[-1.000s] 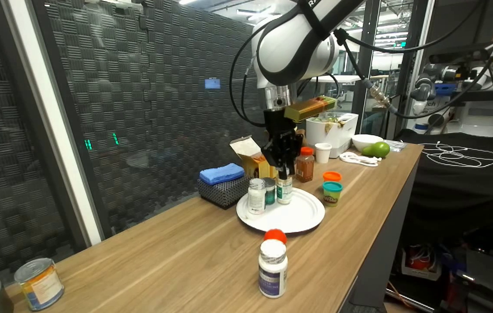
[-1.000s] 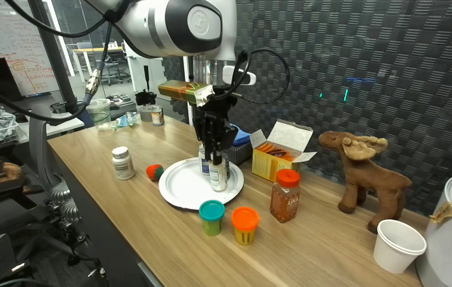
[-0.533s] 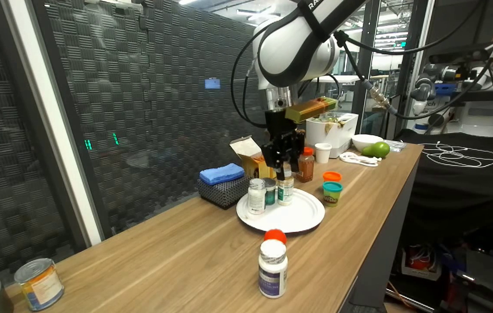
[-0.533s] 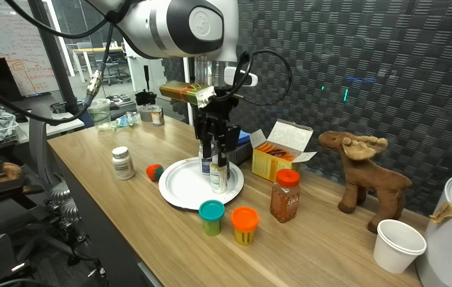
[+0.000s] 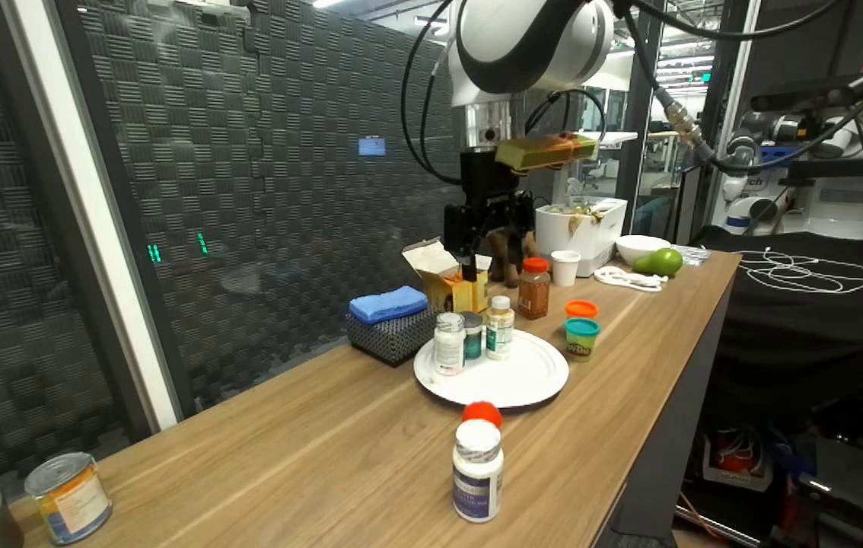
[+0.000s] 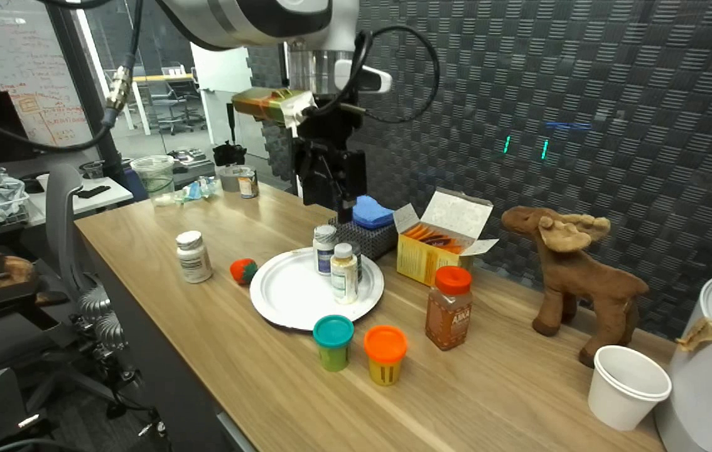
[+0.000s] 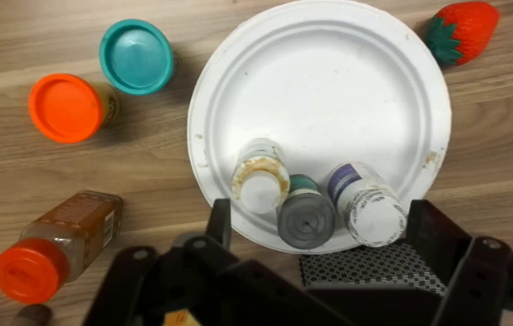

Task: Put the bottles on the tray

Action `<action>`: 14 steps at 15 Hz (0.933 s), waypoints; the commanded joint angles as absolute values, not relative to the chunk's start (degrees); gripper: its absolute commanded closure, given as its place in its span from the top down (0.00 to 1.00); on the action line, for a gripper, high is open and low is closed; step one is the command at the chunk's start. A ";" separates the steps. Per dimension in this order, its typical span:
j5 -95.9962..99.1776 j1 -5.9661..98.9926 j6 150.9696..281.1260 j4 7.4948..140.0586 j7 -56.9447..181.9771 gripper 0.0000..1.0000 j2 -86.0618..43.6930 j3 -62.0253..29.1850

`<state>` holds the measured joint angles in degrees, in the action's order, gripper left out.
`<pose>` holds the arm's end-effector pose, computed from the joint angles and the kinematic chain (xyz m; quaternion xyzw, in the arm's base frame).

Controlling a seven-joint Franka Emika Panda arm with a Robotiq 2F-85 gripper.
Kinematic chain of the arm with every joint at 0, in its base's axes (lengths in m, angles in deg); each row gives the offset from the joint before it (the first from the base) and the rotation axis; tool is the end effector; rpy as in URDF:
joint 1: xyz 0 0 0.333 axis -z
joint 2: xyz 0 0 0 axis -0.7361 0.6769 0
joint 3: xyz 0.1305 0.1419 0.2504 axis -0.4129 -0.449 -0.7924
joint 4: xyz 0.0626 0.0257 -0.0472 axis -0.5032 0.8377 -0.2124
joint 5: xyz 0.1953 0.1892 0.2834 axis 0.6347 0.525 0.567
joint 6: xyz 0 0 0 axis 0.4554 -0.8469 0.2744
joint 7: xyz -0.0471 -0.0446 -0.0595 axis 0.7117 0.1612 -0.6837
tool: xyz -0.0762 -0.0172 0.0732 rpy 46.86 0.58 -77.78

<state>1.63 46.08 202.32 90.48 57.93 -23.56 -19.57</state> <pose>0.6066 0.0035 0.3677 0.9976 -0.0621 -0.0185 0.0247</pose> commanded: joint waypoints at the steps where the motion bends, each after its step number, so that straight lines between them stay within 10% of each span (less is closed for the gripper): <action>1: 2.41 43.99 203.48 96.73 53.69 1.00 -31.37 -21.19; 14: 1.00 35.36 203.38 105.18 47.49 1.00 -33.77 -30.43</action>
<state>1.14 36.46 202.64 103.49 47.71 -32.97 -29.21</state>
